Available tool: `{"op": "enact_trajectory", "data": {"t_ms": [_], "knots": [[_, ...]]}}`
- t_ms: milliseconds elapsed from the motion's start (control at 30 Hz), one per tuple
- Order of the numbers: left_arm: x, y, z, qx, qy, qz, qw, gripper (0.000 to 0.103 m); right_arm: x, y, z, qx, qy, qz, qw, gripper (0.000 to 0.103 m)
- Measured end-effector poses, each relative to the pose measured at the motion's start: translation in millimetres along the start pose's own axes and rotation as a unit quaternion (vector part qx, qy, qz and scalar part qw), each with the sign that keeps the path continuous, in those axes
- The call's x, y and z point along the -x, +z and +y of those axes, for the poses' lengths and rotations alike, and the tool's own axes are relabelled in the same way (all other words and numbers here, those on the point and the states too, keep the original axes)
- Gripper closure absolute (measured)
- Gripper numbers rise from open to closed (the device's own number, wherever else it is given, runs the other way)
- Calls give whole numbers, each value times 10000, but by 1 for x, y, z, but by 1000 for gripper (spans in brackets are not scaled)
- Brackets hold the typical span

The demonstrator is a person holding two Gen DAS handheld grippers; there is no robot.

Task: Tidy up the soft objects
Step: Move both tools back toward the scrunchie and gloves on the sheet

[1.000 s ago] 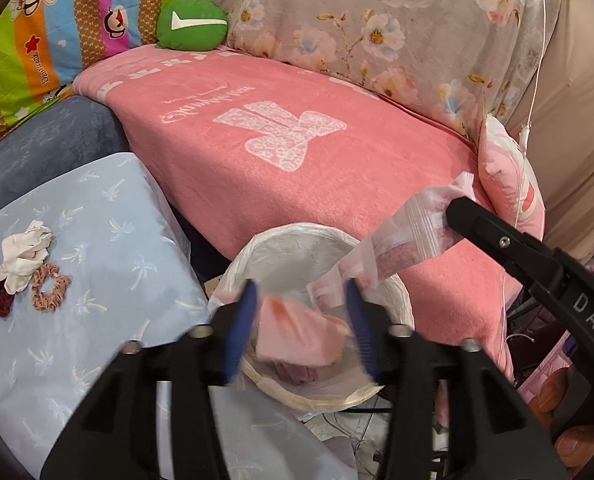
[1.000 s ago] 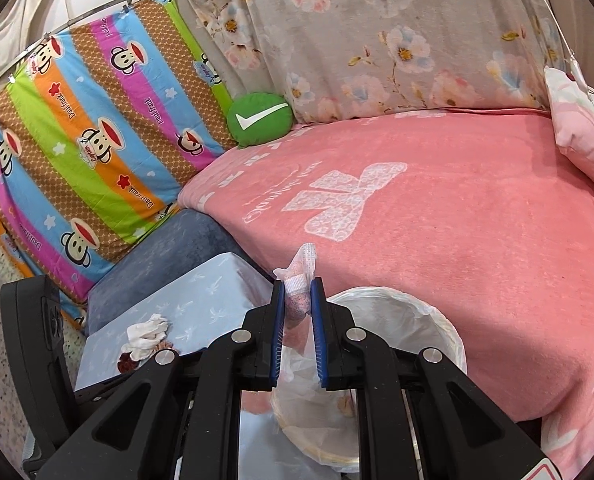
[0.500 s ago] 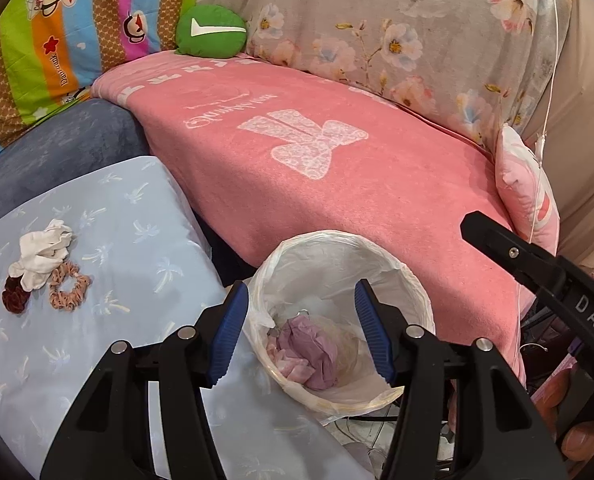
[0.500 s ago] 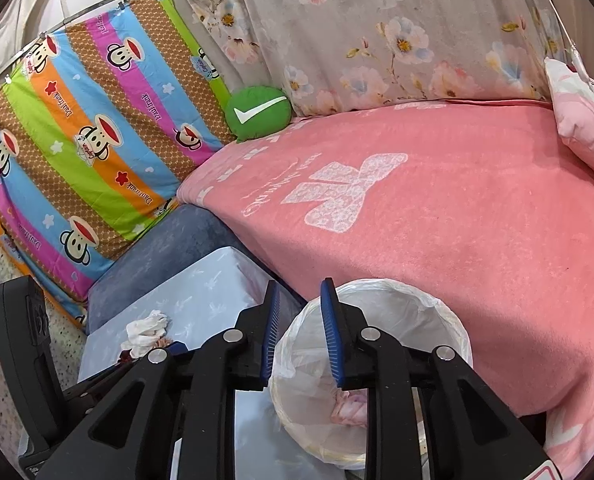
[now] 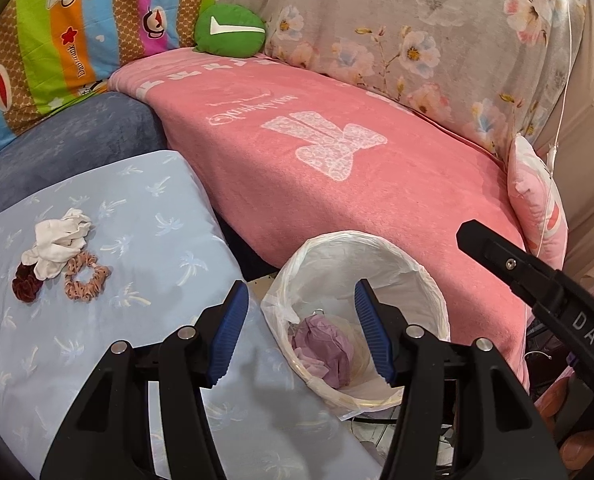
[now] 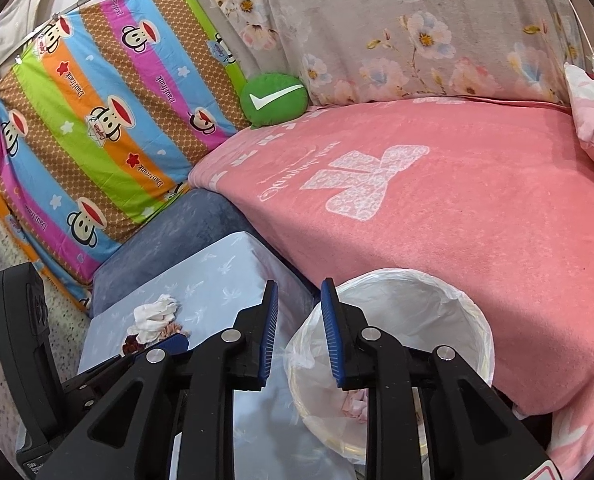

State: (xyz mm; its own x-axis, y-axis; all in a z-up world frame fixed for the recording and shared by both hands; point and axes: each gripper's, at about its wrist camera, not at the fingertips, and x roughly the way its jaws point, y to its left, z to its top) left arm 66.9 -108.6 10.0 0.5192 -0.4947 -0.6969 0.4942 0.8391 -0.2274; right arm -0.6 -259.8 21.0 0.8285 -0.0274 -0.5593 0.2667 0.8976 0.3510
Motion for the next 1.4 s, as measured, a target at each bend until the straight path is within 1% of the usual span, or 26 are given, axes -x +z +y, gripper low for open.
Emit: {"op": "enact_trajectory", "data": {"t_ms": [367,933,1100,1167,1200,1400], "knots": [[6,-4,34,309,165,-6,9994,50,-18,-9,35,279,190,211,9992,80],[19,-13,109,896,536,-67,9945,50,-59,-27,106,769,457,613,9941,80],[23,-17,140,1141,649,-62,9913,50,-75,-35,132,944,540,759,9912,80],[25,-20,156,1266,704,-56,9894,50,-82,-39,142,1010,571,802,9900,75],[26,-21,164,1326,741,-55,9884,50,-85,-41,148,1050,595,833,9892,74],[32,-30,219,1743,1014,-22,9795,50,-113,-54,187,1287,739,1062,9832,74]]}}
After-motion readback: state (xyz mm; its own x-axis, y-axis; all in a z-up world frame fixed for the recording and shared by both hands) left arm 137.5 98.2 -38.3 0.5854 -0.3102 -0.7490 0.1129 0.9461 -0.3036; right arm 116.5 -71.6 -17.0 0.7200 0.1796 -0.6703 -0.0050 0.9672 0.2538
